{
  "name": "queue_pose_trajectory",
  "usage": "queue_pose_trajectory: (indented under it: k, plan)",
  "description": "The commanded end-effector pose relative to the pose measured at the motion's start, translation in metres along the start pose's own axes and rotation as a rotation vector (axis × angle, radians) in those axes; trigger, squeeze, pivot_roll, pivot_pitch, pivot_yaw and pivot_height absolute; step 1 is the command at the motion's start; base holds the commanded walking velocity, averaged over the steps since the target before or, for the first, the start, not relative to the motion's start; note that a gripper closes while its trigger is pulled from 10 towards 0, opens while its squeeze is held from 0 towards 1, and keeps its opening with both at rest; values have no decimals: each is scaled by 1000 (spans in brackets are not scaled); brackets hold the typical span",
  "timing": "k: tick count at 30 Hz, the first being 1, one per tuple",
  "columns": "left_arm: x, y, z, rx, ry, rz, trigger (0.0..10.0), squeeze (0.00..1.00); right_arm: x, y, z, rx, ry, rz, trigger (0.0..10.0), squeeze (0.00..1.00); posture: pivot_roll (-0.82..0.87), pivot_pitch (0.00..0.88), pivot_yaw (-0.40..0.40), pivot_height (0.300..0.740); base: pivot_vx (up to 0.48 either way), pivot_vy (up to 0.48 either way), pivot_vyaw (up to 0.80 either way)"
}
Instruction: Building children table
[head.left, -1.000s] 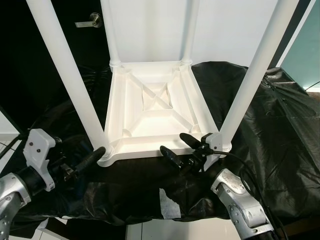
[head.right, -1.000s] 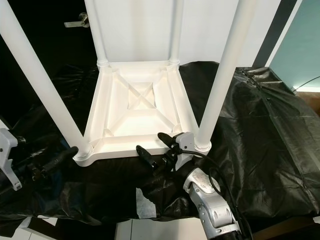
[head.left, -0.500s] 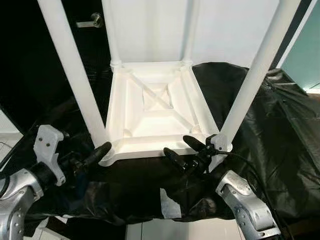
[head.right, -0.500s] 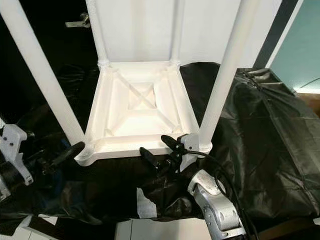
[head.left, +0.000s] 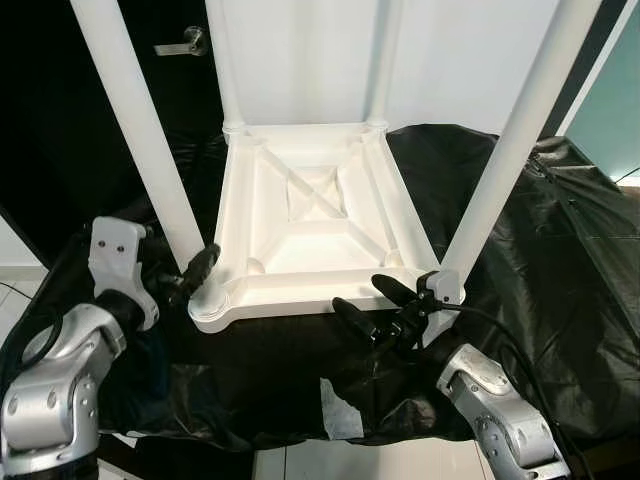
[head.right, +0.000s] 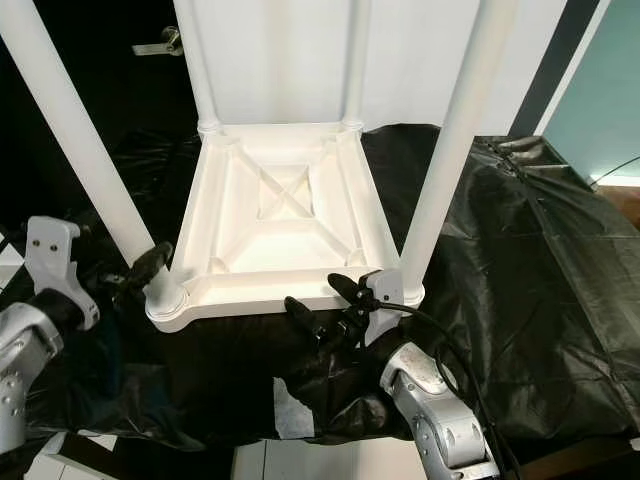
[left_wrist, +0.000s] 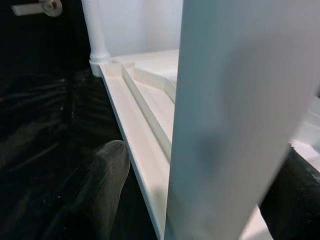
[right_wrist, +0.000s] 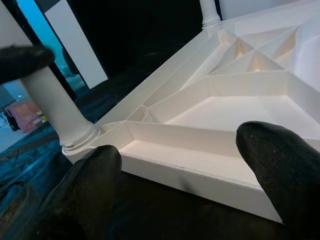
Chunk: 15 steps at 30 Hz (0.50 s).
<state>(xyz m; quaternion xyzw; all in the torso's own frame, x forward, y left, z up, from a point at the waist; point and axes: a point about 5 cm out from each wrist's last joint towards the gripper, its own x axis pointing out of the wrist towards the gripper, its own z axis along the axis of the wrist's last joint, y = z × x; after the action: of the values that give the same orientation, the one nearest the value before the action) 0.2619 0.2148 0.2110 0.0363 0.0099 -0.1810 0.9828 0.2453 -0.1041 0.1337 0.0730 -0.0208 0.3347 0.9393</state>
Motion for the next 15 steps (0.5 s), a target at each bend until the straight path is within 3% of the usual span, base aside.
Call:
queue_pose_trajectory:
  k: [1, 5, 6, 7, 8, 9, 15]
  plan:
    - [2, 8, -4, -18, 21, 213, 10000, 0, -2, 0, 0, 9, 8, 0, 10000, 0, 63, 0, -29, 740, 0, 0, 0]
    - [14, 7, -5, -62, 8, 294, 10000, 0, -5, 4, -2, 53, 19, 4, 10000, 0, 57, 0, -22, 740, 0, 0, 0]
    - [18, 4, -4, -69, 2, 299, 9176, 0, -6, 5, -2, 87, 17, -2, 10000, 0, 54, 0, -18, 740, 0, 0, 0]
    - [21, 2, -3, -96, -9, 298, 941, 0, -8, 7, -2, 131, 17, -9, 10000, 0, 51, 0, -14, 740, 0, 0, 0]
    - [21, 2, -3, -96, -9, 298, 941, 0, -8, 7, -2, 131, 17, -9, 10000, 0, 51, 0, -14, 740, 0, 0, 0]
    - [25, -1, -3, -130, -25, 299, 0, 0, -10, 9, -3, 199, 17, -16, 10000, 0, 47, 0, -10, 740, 0, 0, 0]
    - [32, -8, 0, -167, -20, 278, 0, 0, -16, 16, -8, 315, 38, -38, 10000, 0, 38, 0, 3, 740, 0, 0, 0]
